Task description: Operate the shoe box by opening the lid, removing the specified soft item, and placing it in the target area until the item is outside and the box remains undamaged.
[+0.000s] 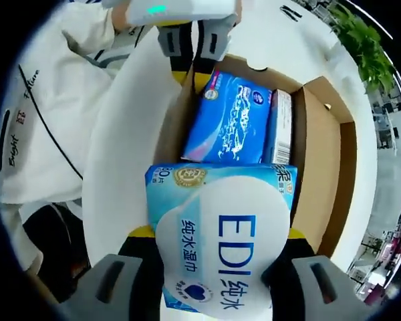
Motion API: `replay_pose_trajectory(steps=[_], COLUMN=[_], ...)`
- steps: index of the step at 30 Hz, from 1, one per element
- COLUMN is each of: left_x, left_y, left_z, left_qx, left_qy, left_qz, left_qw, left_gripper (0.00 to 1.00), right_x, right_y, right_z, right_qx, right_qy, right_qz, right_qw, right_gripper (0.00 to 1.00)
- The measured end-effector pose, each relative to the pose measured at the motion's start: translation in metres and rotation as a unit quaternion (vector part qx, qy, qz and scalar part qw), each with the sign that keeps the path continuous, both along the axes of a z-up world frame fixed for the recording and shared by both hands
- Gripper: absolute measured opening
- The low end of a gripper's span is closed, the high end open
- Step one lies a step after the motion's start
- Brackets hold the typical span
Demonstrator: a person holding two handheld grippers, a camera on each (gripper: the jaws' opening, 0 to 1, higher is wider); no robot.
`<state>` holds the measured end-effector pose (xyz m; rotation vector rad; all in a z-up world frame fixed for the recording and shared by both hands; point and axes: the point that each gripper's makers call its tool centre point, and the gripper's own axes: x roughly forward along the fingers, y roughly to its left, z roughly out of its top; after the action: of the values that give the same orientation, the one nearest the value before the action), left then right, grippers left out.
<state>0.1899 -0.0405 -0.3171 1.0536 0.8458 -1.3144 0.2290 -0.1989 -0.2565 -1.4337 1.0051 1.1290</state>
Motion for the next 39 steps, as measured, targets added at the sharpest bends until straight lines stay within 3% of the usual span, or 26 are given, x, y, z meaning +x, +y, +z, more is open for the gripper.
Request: replay_pose_trajectory(steps=[5, 9, 11, 20, 23, 29, 39], left_x=[0.000, 0.000, 0.000, 0.000, 0.000, 0.000, 0.000], left_y=[0.000, 0.000, 0.001, 0.001, 0.001, 0.001, 0.001], left_z=[0.000, 0.000, 0.000, 0.000, 0.000, 0.000, 0.000], left_qx=[0.000, -0.001, 0.000, 0.000, 0.000, -0.001, 0.000], left_qy=[-0.004, -0.001, -0.002, -0.002, -0.003, -0.005, -0.005], left_qz=[0.000, 0.000, 0.000, 0.000, 0.000, 0.000, 0.001], left_qw=[1.0000, 1.0000, 1.0000, 1.0000, 1.0000, 1.0000, 1.0000], left_gripper=[0.03, 0.03, 0.03, 0.03, 0.03, 0.03, 0.03], right_x=[0.001, 0.000, 0.003, 0.001, 0.002, 0.000, 0.003], right_y=[0.005, -0.001, -0.009, -0.012, -0.011, -0.012, -0.029], right_z=[0.005, 0.004, 0.004, 0.015, 0.010, 0.014, 0.015], right_qx=[0.027, 0.012, -0.019, 0.000, -0.014, -0.001, -0.023], right_qy=[0.008, 0.004, -0.013, -0.005, -0.025, -0.013, -0.017], right_qz=[0.000, -0.002, 0.003, -0.013, 0.020, 0.009, -0.009], right_qw=[0.9996, 0.9999, 0.9997, 0.9999, 0.9994, 0.9999, 0.9995], right_gripper=[0.62, 0.62, 0.62, 0.62, 0.62, 0.62, 0.62])
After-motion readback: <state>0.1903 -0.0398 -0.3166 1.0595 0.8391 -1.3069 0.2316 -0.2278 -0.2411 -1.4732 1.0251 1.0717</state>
